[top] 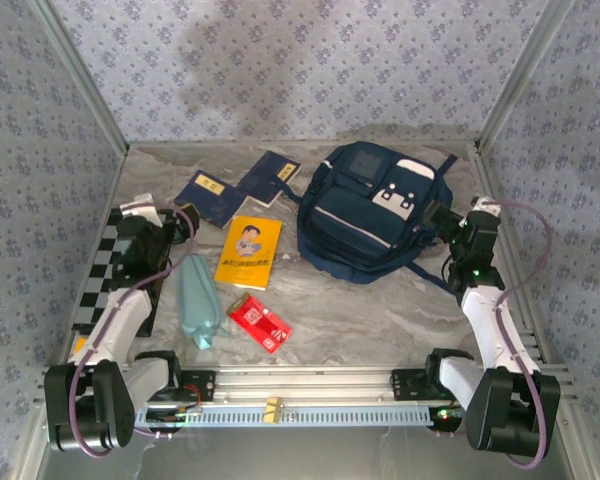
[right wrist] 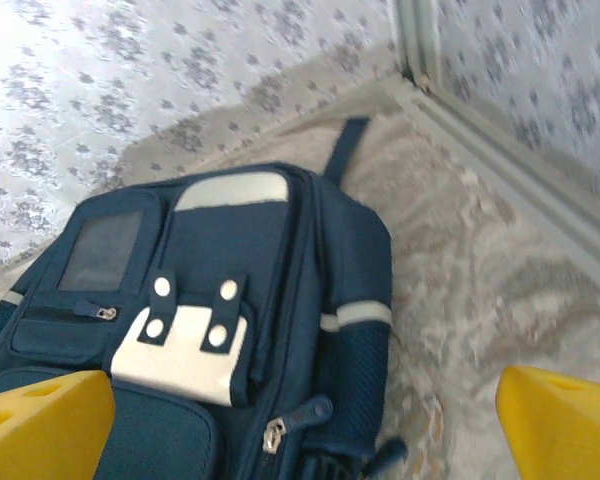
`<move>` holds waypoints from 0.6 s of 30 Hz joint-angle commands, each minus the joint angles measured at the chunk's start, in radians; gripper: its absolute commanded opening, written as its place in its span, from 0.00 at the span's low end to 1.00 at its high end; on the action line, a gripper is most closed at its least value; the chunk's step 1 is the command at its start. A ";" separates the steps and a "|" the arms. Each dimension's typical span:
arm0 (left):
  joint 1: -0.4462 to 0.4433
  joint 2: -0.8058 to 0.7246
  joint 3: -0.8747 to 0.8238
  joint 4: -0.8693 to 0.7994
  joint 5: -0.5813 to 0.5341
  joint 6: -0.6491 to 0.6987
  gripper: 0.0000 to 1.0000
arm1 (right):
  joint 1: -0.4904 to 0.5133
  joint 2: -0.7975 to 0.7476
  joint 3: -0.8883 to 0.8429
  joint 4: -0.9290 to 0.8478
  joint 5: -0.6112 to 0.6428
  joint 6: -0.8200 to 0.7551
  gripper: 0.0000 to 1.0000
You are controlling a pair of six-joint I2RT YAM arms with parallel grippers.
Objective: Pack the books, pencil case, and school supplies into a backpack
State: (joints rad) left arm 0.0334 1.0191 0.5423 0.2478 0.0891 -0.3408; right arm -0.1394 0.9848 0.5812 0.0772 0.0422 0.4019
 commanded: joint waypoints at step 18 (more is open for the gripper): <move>-0.183 -0.053 0.106 -0.315 0.046 -0.234 1.00 | 0.161 0.201 0.150 -0.428 -0.356 0.216 1.00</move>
State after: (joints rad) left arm -0.0837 0.9813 0.6434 -0.0345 0.1425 -0.5591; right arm -0.0216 1.1572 0.6960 -0.3058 -0.2749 0.5808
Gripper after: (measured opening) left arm 0.998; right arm 0.998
